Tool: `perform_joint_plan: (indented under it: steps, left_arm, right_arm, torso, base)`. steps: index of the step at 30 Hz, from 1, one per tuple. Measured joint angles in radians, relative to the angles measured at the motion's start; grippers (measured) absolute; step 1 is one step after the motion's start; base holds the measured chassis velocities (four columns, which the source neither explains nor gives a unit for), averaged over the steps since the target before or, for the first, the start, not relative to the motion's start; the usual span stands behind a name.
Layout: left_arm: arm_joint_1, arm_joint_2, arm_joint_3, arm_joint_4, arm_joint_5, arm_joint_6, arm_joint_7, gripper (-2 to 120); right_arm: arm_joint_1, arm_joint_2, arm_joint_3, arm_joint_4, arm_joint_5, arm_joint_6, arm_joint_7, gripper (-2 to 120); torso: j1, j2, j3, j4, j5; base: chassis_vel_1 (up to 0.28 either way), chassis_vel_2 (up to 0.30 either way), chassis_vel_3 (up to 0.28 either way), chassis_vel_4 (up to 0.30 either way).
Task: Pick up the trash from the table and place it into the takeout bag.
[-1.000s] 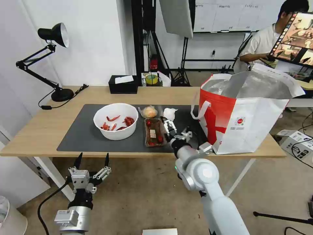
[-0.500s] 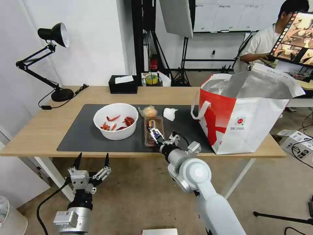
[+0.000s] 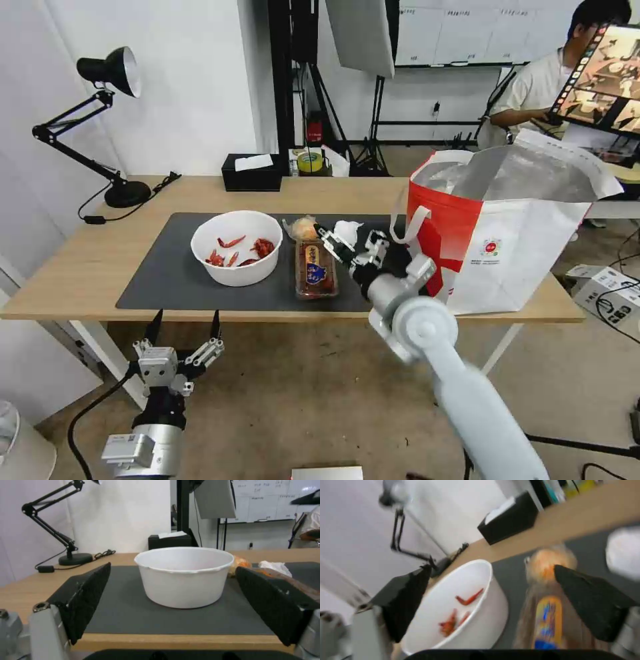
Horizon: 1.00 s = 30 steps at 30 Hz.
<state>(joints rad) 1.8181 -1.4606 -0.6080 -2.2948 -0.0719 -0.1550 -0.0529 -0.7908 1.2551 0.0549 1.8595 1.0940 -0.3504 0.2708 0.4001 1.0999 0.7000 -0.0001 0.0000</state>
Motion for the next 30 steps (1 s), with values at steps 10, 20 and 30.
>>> perform_joint_plan:
  steps: [10, 20, 30]
  left_arm:
    - [0.016, 0.005, -0.008, -0.018, 0.0, -0.007, 0.0, 100]
    - [0.015, 0.012, -0.007, -0.017, -0.002, -0.009, 0.0, 100]
    - [0.013, 0.028, -0.005, -0.012, -0.035, 0.013, 0.004, 100]
  right_arm:
    - [0.188, -0.037, -0.125, -0.211, -0.536, 0.014, -0.281, 59]
    - [0.301, -0.028, -0.171, -0.381, -0.519, -0.067, -0.339, 19]
    - [0.298, -0.019, -0.172, -0.442, -0.506, -0.119, -0.368, 0]
  torso:
    - [0.0, 0.0, 0.0, 0.0002, 0.0]
    - [0.0, 0.0, 0.0, 0.0001, 0.0]
    - [0.0, 0.0, 0.0, 0.0001, 0.0]
  base:
    - [0.0, 0.0, 0.0, 0.0]
    - [0.0, 0.0, 0.0, 0.0]
    - [0.0, 0.0, 0.0, 0.0]
